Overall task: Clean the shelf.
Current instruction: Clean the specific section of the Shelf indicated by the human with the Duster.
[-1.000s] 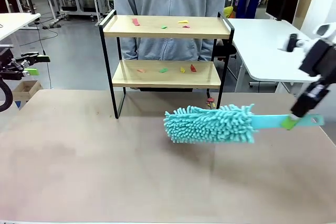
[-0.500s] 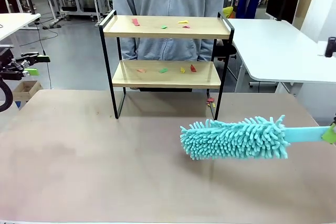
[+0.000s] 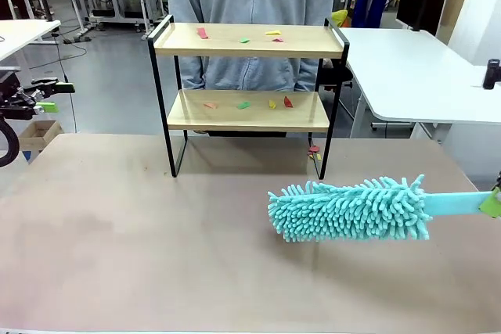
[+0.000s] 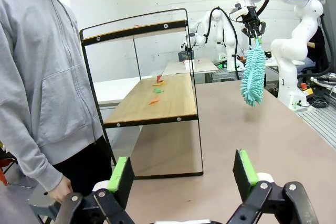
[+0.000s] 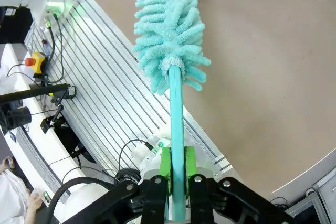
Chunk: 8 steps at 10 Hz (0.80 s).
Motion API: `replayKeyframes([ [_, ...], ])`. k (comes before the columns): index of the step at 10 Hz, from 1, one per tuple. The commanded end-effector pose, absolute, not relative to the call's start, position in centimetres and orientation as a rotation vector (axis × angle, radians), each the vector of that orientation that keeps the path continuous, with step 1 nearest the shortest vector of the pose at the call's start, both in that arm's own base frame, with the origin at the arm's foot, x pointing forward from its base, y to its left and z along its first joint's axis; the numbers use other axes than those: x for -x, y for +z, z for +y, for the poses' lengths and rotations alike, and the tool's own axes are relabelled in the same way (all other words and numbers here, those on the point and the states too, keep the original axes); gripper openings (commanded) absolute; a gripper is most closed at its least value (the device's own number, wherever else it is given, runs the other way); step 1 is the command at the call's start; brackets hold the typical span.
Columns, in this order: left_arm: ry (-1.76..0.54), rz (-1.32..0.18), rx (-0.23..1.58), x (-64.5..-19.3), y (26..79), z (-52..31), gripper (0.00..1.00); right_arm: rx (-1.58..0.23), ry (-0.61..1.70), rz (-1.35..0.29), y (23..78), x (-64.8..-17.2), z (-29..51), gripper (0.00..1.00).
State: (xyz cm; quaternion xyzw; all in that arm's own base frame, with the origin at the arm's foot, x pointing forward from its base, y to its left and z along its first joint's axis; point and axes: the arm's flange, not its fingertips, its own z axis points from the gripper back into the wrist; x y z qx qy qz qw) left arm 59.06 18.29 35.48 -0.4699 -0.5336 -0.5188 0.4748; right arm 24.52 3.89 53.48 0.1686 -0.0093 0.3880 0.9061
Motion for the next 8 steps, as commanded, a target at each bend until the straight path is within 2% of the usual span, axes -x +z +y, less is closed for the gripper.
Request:
replayKeyframes([
  [1, -1.283, -1.306, 1.14, -58.82, 35.6, 18.23, 1.0, -0.35, 0.792, -0.028, 53.9, -24.78, 3.87, 0.13],
  [8, -1.283, -1.306, 1.14, -58.82, 35.6, 18.23, 1.0, -0.35, 0.792, -0.028, 53.9, -24.78, 3.87, 0.13],
])
